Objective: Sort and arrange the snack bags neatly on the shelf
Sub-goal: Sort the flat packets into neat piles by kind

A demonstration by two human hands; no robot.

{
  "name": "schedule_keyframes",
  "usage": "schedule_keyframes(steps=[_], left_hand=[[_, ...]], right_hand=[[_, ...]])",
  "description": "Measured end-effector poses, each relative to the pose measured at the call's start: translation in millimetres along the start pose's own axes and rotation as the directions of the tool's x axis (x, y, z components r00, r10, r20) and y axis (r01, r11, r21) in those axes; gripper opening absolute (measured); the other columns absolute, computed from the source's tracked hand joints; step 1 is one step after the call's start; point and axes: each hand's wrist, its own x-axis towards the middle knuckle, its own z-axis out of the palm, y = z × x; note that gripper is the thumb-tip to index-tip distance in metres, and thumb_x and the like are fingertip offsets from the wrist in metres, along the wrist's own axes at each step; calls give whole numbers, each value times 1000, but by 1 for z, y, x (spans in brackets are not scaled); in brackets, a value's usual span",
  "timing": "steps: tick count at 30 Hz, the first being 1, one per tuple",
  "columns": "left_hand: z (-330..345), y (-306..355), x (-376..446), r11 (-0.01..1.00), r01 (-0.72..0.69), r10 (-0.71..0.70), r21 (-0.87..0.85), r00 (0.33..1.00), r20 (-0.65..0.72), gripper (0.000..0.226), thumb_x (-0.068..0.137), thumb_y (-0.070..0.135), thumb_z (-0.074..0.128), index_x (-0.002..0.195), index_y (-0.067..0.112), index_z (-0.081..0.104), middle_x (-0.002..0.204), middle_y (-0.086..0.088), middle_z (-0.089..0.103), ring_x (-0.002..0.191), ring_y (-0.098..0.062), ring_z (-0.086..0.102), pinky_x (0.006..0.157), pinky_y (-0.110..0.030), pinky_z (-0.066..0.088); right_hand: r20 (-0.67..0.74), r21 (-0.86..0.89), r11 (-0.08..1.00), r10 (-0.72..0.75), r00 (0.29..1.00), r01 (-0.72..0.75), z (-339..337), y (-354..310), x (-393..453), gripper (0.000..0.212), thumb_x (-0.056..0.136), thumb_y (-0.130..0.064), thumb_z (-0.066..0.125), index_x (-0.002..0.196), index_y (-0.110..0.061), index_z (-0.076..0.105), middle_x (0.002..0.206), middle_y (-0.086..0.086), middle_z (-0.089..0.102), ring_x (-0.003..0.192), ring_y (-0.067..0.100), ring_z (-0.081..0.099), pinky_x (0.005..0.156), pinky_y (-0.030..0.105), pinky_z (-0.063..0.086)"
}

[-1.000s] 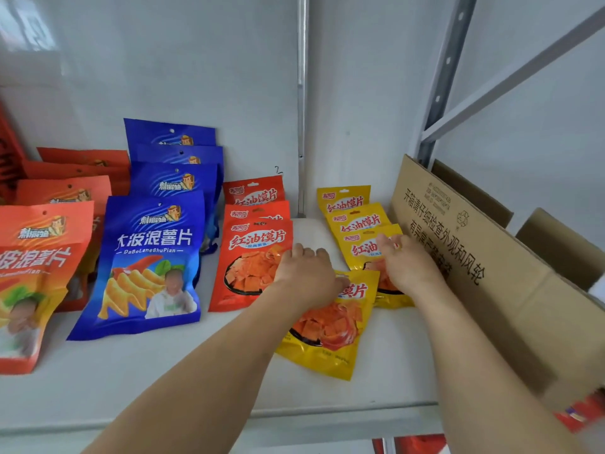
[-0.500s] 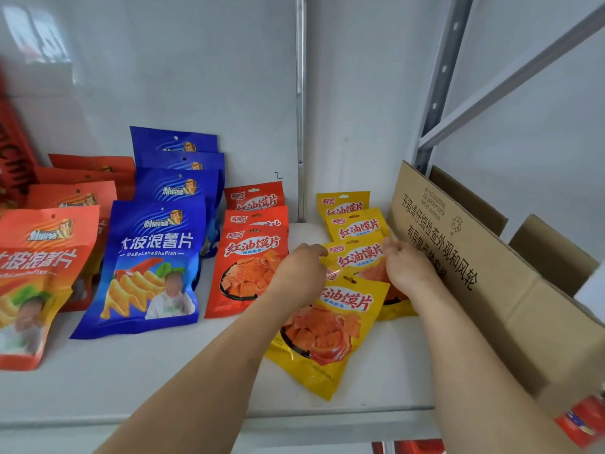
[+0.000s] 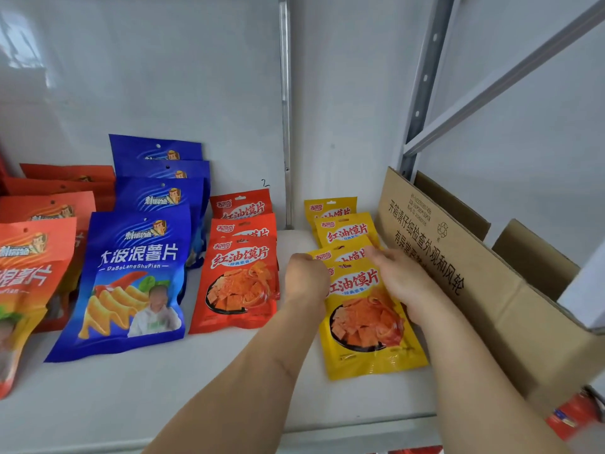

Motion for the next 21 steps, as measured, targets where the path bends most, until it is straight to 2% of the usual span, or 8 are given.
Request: schedule_keyframes(steps=[2, 4, 6, 9, 12, 15, 17, 21], left_hand=[[2, 2, -2, 1000, -3, 4, 23, 1000, -30, 23, 98, 6, 35, 116, 10, 48, 95, -5, 63, 75, -19, 64, 49, -20, 49], [3, 1, 2, 989, -68, 74, 133, 997, -35, 34, 96, 11, 40, 129, 14, 46, 122, -6, 54, 97, -27, 63, 79, -36, 59], [6, 1, 5, 974, -85, 94, 209, 995, -31, 41, 95, 13, 43, 136, 11, 44, 140, -7, 39, 110, -33, 56, 94, -45, 53], [11, 3, 6, 998, -34, 32, 45, 998, 47, 26, 94, 6, 45, 113, 22, 47, 123, -11, 60, 101, -34, 66, 87, -49, 58], [14, 7, 0, 993, 16, -1, -114, 991, 132, 35, 100, -2, 40, 115, 30, 43, 96, -2, 66, 90, -27, 71, 72, -41, 63], [20, 7, 4, 983, 6, 26, -185, 985, 168, 42, 99, -4, 41, 128, 24, 51, 109, -5, 70, 89, -25, 73, 73, -41, 63], [24, 4, 14, 984, -17, 50, -179, 982, 182, 51, 98, -3, 42, 140, 26, 45, 116, -4, 69, 93, -24, 72, 76, -44, 63], [28, 7, 41, 992, -120, 122, -25, 983, 138, 37, 83, 14, 52, 117, 30, 53, 109, -2, 68, 97, -29, 72, 78, -50, 62]], right_hand=[[-73, -133, 990, -53, 996, 43, 4, 8, -3, 47, 95, -50, 55, 131, -20, 56, 110, -4, 60, 103, 17, 58, 91, 31, 42], [-116, -228, 973, -76, 990, 48, 9, 17, -2, 57, 91, -50, 60, 136, -17, 53, 129, 3, 56, 114, 22, 58, 101, 35, 45], [-159, -325, 945, -98, 982, 41, 14, 23, -2, 64, 93, -46, 61, 145, -12, 45, 145, 10, 42, 130, 28, 48, 108, 36, 37], [-182, -363, 929, -152, 971, 77, 15, 23, -3, 63, 95, -41, 60, 147, -11, 41, 147, 11, 40, 134, 28, 43, 108, 34, 35], [-195, -411, 905, -207, 959, 112, 12, 20, 2, 59, 96, -40, 58, 146, -12, 42, 147, 9, 43, 134, 27, 43, 107, 34, 35], [-161, -518, 850, -212, 964, 100, 11, 17, 9, 60, 99, -45, 50, 148, -14, 37, 151, 9, 40, 137, 28, 38, 111, 38, 33], [-138, -552, 830, -189, 972, 83, 13, 15, 12, 64, 99, -49, 45, 151, -14, 31, 155, 9, 34, 141, 29, 33, 114, 41, 31], [-165, -524, 850, -167, 972, 57, 17, 19, 16, 68, 99, -51, 43, 153, -13, 26, 157, 9, 30, 143, 28, 30, 116, 41, 29]])
